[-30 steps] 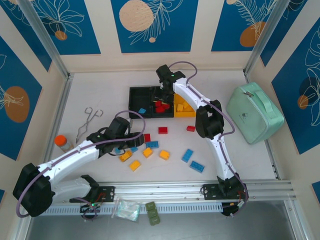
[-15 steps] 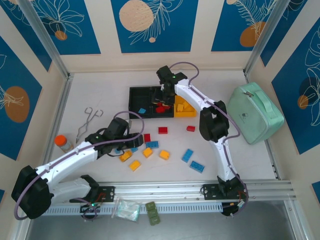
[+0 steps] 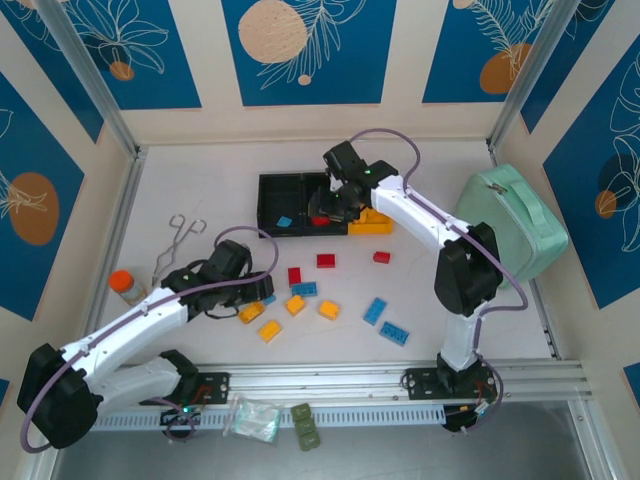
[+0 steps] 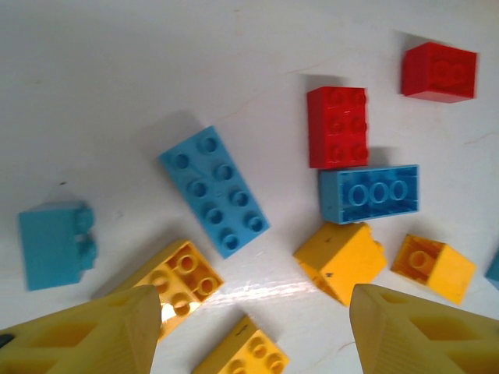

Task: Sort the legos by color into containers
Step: Pick up the lego from the bottom-left of the table.

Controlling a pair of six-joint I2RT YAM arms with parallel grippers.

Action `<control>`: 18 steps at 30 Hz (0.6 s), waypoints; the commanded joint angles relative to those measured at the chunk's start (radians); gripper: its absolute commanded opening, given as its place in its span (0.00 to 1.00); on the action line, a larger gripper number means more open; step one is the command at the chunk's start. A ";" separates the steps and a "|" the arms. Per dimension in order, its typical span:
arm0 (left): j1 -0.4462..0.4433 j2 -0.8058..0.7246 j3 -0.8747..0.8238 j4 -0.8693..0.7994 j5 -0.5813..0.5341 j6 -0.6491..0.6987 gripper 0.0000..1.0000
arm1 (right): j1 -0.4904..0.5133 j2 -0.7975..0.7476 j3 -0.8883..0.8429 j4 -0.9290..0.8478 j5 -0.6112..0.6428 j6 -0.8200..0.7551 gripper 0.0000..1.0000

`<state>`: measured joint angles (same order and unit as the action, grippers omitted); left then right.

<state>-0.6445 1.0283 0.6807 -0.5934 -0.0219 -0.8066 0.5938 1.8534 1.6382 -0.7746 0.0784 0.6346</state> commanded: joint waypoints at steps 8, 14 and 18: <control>0.074 0.020 0.014 -0.154 -0.131 0.010 0.65 | 0.080 -0.271 -0.355 0.113 -0.049 0.004 0.48; 0.121 0.090 -0.007 -0.103 -0.131 0.044 0.64 | 0.125 -0.390 -0.528 0.148 -0.048 0.054 0.48; 0.136 0.149 -0.006 -0.067 -0.135 0.069 0.62 | 0.130 -0.429 -0.582 0.161 -0.046 0.078 0.48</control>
<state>-0.5232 1.1469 0.6811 -0.6842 -0.1364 -0.7734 0.7212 1.4593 1.0821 -0.6399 0.0486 0.6800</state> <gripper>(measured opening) 0.629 0.483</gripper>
